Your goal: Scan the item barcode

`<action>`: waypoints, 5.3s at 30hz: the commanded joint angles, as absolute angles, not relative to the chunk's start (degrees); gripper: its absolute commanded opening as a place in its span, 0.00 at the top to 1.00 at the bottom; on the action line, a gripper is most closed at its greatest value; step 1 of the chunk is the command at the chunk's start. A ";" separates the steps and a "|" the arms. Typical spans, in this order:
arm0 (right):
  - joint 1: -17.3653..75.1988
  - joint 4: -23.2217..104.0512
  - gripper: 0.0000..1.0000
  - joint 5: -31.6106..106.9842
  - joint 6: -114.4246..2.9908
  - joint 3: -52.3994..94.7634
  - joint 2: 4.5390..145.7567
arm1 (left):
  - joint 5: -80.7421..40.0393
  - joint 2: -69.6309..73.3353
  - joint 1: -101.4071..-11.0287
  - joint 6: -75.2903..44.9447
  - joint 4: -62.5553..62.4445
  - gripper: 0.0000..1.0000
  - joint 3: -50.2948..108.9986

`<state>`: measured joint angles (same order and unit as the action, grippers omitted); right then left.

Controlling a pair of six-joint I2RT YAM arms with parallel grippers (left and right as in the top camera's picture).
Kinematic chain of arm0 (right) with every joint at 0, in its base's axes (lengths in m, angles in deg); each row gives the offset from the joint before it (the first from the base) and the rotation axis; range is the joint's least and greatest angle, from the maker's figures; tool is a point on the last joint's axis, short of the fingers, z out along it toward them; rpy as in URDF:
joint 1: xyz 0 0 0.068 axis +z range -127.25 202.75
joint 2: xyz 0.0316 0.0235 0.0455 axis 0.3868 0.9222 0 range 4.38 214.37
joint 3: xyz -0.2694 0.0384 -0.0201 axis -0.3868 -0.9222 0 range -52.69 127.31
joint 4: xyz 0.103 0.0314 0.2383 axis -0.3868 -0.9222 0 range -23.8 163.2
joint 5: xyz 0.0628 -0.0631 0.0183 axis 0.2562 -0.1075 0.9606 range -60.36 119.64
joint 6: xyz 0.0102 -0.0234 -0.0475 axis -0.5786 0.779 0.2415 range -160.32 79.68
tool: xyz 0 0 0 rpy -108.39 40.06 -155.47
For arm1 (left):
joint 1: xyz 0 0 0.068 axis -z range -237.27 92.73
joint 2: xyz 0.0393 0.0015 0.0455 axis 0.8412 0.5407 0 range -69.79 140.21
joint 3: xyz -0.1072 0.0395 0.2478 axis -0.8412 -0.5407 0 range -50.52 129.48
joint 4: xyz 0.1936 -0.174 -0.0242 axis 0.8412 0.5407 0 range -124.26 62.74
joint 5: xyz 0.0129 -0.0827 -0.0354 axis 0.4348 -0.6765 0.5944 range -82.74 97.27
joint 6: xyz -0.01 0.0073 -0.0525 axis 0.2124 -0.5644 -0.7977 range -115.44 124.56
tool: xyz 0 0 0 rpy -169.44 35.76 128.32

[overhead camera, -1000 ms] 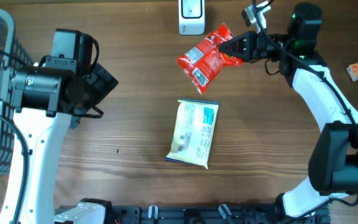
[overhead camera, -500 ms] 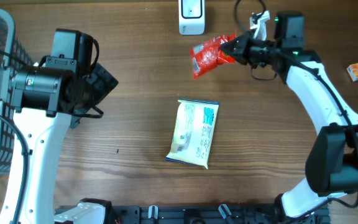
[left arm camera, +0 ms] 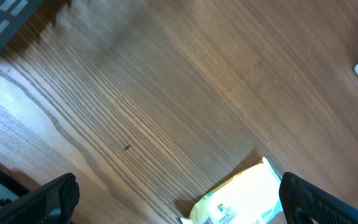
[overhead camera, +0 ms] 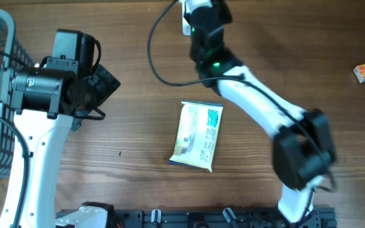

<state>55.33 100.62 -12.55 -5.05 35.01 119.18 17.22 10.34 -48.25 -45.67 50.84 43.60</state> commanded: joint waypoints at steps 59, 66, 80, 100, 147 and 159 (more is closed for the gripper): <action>11.16 93.98 0.10 -48.75 -10.43 30.92 136.51 | 17.13 10.61 -48.54 -45.56 50.86 0.00 43.97; 24.71 93.76 0.02 -48.57 -12.05 30.90 136.36 | 17.13 10.61 -48.54 -45.56 50.86 0.00 43.97; 30.85 42.83 0.00 11.10 -53.14 30.92 113.17 | 17.13 10.61 -48.54 -45.56 50.86 0.00 43.97; 35.62 38.98 0.30 68.30 -64.53 4.91 102.04 | 17.13 10.61 -48.54 -45.56 50.86 0.00 43.97; 57.47 32.67 0.96 58.46 -72.66 1.17 102.31 | 17.13 10.61 -48.54 -45.56 50.86 0.00 43.97; 56.27 15.81 0.96 47.12 -68.94 3.88 102.28 | 17.13 10.61 -48.54 -45.56 50.86 0.00 43.97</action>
